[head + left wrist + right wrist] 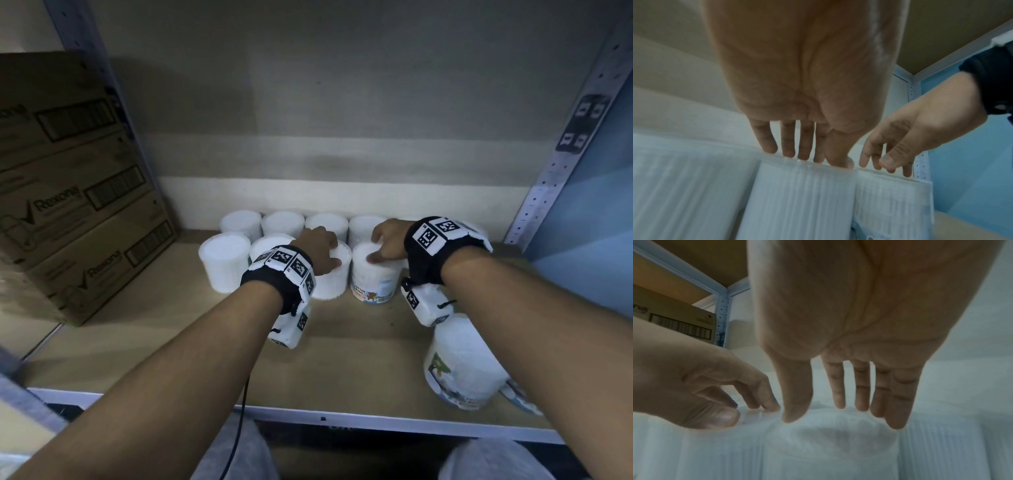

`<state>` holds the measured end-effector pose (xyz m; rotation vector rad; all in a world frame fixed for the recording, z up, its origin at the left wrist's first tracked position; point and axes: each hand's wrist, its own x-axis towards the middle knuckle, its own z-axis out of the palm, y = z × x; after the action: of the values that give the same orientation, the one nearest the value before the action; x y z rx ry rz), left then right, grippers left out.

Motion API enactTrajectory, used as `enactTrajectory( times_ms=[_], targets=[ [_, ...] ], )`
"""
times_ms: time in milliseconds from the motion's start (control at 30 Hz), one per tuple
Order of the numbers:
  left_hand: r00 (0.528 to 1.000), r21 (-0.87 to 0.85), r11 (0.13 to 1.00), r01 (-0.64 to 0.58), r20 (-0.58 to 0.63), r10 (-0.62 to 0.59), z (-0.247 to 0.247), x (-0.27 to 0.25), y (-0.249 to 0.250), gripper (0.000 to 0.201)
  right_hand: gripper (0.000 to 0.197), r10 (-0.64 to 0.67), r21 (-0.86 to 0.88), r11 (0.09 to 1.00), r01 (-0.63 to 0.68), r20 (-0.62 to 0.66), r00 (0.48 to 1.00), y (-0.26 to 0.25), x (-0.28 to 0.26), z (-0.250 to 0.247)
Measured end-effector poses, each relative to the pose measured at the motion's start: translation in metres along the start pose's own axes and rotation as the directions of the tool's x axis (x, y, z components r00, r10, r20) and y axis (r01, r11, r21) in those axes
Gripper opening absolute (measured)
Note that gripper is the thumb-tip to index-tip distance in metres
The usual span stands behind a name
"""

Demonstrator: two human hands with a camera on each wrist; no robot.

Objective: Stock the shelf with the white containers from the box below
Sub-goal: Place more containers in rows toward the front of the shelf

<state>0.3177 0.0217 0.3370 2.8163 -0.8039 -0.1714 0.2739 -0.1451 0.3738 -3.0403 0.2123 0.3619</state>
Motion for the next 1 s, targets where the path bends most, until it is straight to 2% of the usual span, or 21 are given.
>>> enactTrajectory(
  times_ms=[167,533,733,1000],
  targets=[
    [1.0,-0.003,1.0,0.0,-0.007,0.0,0.0011,-0.0008,0.0005,0.051,0.073,0.035,0.007,0.999,-0.035,-0.001,0.999,-0.0001,0.0048,0.0047],
    [1.0,-0.006,1.0,0.013,0.0,-0.013,0.0025,-0.0006,-0.0001,0.051,0.062,-0.024,-0.008,1.0,0.024,0.003,1.0,-0.0001,0.0036,0.0032],
    [1.0,-0.014,1.0,0.013,-0.002,-0.013,0.0025,-0.0004,0.0001,0.05,0.062,-0.081,-0.047,0.996,0.082,0.007,0.997,-0.0005,0.0007,0.0006],
    [1.0,0.0,1.0,0.013,0.008,-0.013,0.0021,-0.0005,0.0002,0.05,0.062,-0.095,-0.052,0.994,0.096,0.006,0.995,-0.0007,-0.0012,0.0002]
  ],
)
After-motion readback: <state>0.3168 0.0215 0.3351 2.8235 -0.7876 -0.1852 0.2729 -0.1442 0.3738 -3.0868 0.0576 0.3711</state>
